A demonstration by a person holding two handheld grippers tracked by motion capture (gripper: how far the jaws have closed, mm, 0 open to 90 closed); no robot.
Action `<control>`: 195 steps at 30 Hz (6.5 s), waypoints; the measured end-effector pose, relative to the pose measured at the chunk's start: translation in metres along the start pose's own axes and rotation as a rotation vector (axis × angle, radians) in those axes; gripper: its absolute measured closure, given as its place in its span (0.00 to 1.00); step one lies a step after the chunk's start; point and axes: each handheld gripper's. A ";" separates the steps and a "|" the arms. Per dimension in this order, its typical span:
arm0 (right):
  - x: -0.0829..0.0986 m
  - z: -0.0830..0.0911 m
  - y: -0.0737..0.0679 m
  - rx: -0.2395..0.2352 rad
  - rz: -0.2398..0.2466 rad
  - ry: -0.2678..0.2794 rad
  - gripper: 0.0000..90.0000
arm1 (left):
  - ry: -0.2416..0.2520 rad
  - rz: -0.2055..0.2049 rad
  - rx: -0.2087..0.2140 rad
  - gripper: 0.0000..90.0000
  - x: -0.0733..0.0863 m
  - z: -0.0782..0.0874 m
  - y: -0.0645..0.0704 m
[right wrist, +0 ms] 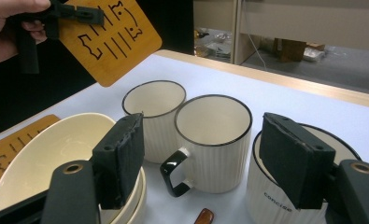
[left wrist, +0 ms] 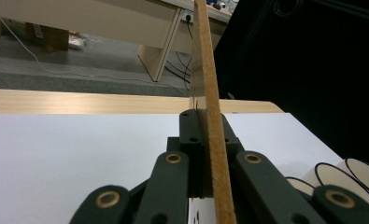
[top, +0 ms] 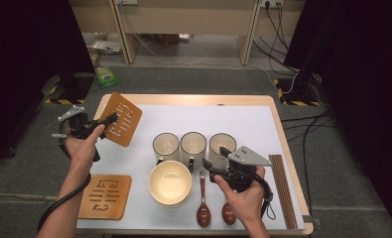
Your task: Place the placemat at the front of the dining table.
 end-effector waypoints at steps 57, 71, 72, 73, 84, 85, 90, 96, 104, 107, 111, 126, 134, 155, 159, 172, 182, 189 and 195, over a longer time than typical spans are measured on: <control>0.007 0.001 0.003 0.017 -0.007 0.054 0.35 | -0.005 0.008 0.031 0.96 -0.003 -0.034 0.009; 0.008 0.001 0.003 0.018 -0.005 0.050 0.35 | -0.018 -0.001 0.035 0.96 -0.004 -0.048 0.014; 0.008 0.001 0.003 0.018 -0.005 0.050 0.35 | -0.018 -0.001 0.035 0.96 -0.004 -0.048 0.014; 0.008 0.001 0.003 0.018 -0.005 0.050 0.35 | -0.019 -0.003 0.035 0.96 -0.004 -0.049 0.014; 0.009 0.000 0.003 0.014 -0.008 0.049 0.35 | -0.024 -0.015 0.035 0.96 -0.006 -0.057 0.018; 0.009 0.000 0.003 0.013 -0.006 0.050 0.35 | -0.025 -0.014 0.036 0.96 -0.006 -0.058 0.019; 0.010 0.000 0.003 0.013 -0.004 0.048 0.35 | -0.024 -0.016 0.034 0.96 -0.007 -0.061 0.019; 0.010 -0.001 0.003 0.012 -0.003 0.047 0.35 | -0.021 -0.011 0.035 0.96 -0.007 -0.064 0.020; 0.011 -0.001 0.002 0.009 -0.003 0.046 0.35 | -0.022 -0.016 0.030 0.96 -0.007 -0.069 0.022; 0.011 -0.001 0.002 0.008 -0.005 0.046 0.35 | -0.026 -0.020 0.029 0.96 -0.007 -0.072 0.022; 0.011 -0.001 0.003 0.010 -0.006 0.045 0.34 | -0.028 -0.030 0.023 0.96 -0.007 -0.075 0.024; 0.012 -0.001 0.003 0.010 -0.006 0.045 0.34 | -0.038 -0.032 0.026 0.96 -0.007 -0.087 0.028; 0.012 0.000 0.003 0.009 -0.010 0.047 0.34 | -0.044 -0.030 0.024 0.96 -0.005 -0.092 0.029; 0.014 -0.001 0.004 0.006 -0.009 0.043 0.34 | -0.055 -0.025 0.035 0.96 -0.005 -0.109 0.032; 0.014 -0.001 0.004 0.005 -0.012 0.043 0.34 | -0.056 -0.020 0.041 0.96 -0.005 -0.113 0.034; 0.014 0.000 0.004 0.006 -0.013 0.042 0.34 | -0.070 -0.026 0.053 0.96 -0.003 -0.123 0.040; 0.015 -0.001 0.004 0.003 -0.013 0.041 0.34 | -0.075 -0.028 0.061 0.96 -0.002 -0.129 0.041; 0.015 -0.002 0.004 0.003 -0.011 0.040 0.34 | -0.075 -0.022 0.063 0.96 0.000 -0.133 0.042; 0.015 -0.002 0.004 0.002 -0.011 0.040 0.34 | -0.079 -0.028 0.068 0.96 0.001 -0.137 0.045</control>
Point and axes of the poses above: each handheld gripper's, and its own axes: z roughly backward along the jaws, x roughly out of its underside, y roughly to its right, and after that the axes turned 1 degree about x, right-handed
